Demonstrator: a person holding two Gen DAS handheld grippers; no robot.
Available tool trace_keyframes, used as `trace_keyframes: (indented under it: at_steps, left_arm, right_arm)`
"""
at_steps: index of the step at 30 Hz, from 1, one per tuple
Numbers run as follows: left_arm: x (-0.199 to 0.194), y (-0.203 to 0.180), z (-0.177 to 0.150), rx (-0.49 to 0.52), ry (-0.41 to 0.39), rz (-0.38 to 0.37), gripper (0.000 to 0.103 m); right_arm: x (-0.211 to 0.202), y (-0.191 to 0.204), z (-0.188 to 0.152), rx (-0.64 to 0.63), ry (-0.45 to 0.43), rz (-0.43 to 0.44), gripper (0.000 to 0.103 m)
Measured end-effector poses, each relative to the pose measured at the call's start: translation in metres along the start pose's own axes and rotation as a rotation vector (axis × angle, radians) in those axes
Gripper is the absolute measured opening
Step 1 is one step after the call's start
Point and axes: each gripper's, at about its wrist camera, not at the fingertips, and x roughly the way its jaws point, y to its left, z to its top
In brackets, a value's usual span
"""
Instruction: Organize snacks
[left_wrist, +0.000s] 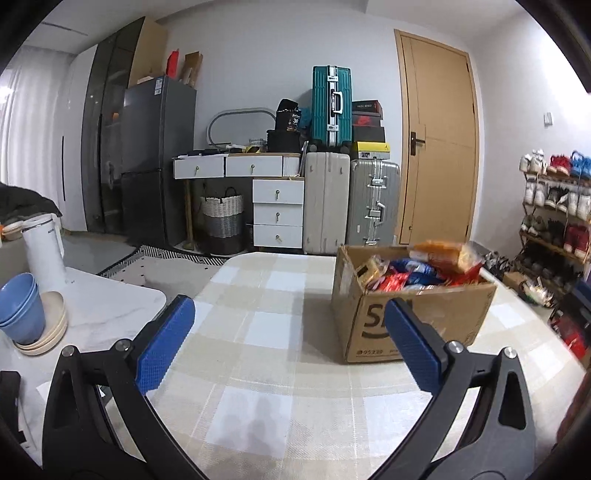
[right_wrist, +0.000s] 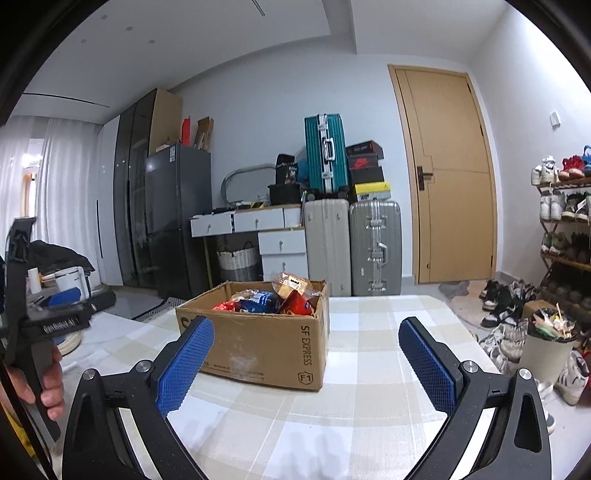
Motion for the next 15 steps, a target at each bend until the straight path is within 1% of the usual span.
trace_keyframes:
  at_steps: [3, 6, 9, 12, 15]
  left_arm:
    - [0.015, -0.005, -0.013, 0.012, -0.006, -0.004, 0.103]
    - [0.026, -0.004, -0.021, 0.002, -0.014, -0.013, 0.103]
    - [0.037, -0.002, -0.027, -0.009, -0.030, -0.013, 0.102]
    - [0.048, -0.002, -0.036, -0.003, -0.026, -0.012, 0.102]
    - [0.055, -0.003, -0.043, 0.001, -0.051, -0.011, 0.103]
  right_arm:
    - [0.002, 0.003, -0.006, -0.027, -0.030, -0.014, 0.102]
    - [0.005, 0.006, -0.011, -0.040, -0.029, -0.006, 0.102]
    - [0.007, 0.005, -0.011, -0.030, -0.029, -0.007, 0.102]
    - [0.008, 0.001, -0.013, -0.010, -0.032, -0.013, 0.102]
    - [0.008, -0.001, -0.014, 0.000, -0.030, -0.011, 0.102]
